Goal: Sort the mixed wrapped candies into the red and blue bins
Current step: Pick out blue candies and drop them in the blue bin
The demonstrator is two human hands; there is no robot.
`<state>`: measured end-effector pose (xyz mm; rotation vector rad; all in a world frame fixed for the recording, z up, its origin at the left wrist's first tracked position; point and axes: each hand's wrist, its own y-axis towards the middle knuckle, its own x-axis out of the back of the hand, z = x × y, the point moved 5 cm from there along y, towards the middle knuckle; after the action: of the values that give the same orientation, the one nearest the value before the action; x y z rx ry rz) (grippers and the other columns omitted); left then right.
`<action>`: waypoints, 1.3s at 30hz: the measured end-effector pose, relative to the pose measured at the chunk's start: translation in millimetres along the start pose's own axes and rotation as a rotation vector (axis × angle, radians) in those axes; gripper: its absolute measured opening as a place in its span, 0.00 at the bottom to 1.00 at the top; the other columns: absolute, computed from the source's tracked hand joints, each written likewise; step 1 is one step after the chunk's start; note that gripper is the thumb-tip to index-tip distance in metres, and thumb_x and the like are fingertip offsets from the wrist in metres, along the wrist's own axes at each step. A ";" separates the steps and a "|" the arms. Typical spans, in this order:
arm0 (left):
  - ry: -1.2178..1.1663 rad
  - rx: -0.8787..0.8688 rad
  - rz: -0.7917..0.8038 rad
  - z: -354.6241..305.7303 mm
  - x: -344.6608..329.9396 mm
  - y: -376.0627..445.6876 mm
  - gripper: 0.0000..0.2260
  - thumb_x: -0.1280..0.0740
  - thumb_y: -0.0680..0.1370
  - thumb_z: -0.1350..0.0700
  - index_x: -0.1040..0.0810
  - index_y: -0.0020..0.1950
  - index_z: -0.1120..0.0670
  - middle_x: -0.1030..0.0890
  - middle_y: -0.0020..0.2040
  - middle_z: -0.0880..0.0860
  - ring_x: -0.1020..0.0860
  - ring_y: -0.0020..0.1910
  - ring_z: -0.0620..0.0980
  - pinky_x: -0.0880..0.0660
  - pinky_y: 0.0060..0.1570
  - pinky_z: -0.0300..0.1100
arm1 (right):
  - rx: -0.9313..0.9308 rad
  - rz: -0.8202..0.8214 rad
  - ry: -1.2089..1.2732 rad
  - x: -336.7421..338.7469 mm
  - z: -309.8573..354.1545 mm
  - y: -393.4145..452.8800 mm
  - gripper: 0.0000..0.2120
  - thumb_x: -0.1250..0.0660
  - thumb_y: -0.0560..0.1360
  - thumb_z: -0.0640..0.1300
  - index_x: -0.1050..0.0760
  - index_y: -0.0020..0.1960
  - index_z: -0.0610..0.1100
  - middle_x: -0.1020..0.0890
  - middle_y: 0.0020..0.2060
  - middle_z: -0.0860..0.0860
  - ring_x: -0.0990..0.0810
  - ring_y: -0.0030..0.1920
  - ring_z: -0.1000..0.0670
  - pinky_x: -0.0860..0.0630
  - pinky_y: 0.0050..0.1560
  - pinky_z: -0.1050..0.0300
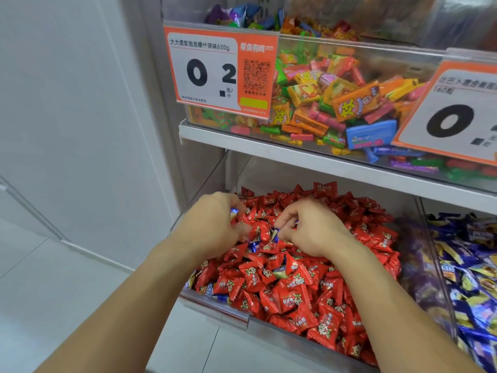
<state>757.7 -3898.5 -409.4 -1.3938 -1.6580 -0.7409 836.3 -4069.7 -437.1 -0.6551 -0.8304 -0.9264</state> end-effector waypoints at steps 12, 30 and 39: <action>-0.748 -0.190 0.302 -37.8 -25.4 -10.4 0.11 0.34 0.79 0.43 0.20 0.54 0.48 0.22 0.32 0.55 0.24 0.33 0.50 0.29 0.34 0.45 | 0.112 -0.098 0.680 31.0 16.2 -51.0 0.06 0.25 0.74 0.43 0.16 0.51 0.48 0.13 0.42 0.52 0.15 0.46 0.55 0.21 0.49 0.63; -0.118 0.049 0.138 -2.9 6.0 -16.7 0.15 0.35 0.80 0.44 0.24 0.43 0.55 0.17 0.31 0.51 0.21 0.27 0.46 0.32 0.27 0.37 | 0.209 0.064 0.090 2.9 31.4 -52.4 0.05 0.24 0.73 0.49 0.18 0.48 0.53 0.19 0.37 0.54 0.24 0.30 0.61 0.31 0.32 0.69; -0.113 -0.022 -0.188 -8.0 45.5 -41.6 0.10 0.32 0.77 0.45 0.24 0.38 0.48 0.20 0.29 0.50 0.19 0.30 0.48 0.23 0.33 0.43 | 0.243 0.187 -0.134 -30.5 57.2 -20.2 0.32 0.24 0.67 0.64 0.24 0.67 0.54 0.25 0.49 0.58 0.27 0.52 0.56 0.30 0.50 0.60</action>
<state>717.0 -3891.9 -362.9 -1.3284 -1.8940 -0.8006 789.3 -4021.2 -429.8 -0.5757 -0.9663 -0.6052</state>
